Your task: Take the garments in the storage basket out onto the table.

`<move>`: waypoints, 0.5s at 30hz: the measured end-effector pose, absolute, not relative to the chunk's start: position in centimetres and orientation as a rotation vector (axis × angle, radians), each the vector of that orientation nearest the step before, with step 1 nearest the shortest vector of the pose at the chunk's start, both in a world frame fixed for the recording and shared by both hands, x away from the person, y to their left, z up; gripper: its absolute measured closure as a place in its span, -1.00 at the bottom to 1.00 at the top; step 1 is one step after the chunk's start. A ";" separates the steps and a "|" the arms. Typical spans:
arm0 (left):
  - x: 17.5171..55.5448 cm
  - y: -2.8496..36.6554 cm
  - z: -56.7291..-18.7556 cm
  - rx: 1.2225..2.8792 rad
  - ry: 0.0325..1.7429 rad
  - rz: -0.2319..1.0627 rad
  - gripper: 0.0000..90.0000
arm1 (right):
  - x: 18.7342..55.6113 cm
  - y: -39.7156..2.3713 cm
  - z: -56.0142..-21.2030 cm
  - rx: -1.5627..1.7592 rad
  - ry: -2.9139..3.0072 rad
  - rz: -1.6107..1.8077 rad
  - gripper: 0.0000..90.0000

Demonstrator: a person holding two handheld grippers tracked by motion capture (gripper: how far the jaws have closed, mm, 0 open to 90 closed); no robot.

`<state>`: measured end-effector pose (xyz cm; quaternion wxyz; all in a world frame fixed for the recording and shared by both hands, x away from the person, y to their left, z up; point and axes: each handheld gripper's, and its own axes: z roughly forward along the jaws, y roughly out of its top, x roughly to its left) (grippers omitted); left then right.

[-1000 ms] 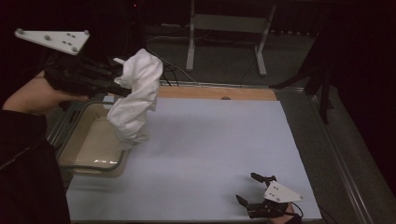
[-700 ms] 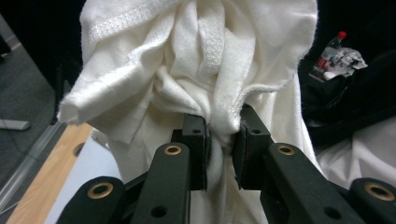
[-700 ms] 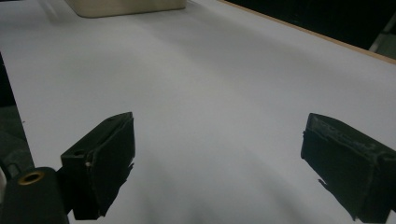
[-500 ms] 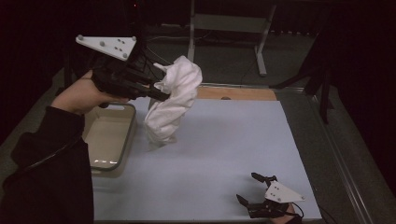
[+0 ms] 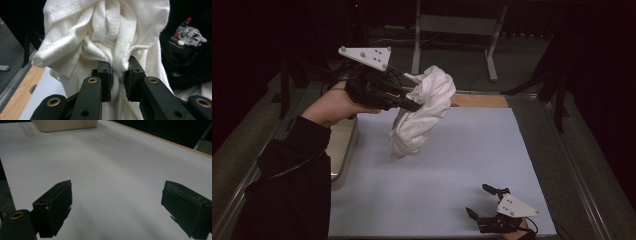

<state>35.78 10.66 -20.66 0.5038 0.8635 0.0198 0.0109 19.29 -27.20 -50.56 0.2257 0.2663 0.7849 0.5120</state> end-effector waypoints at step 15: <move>36.2 7.1 -22.4 2.063 0.313 0.144 0.74 | 19.4 -27.1 -50.6 0.743 2.164 1.411 -0.77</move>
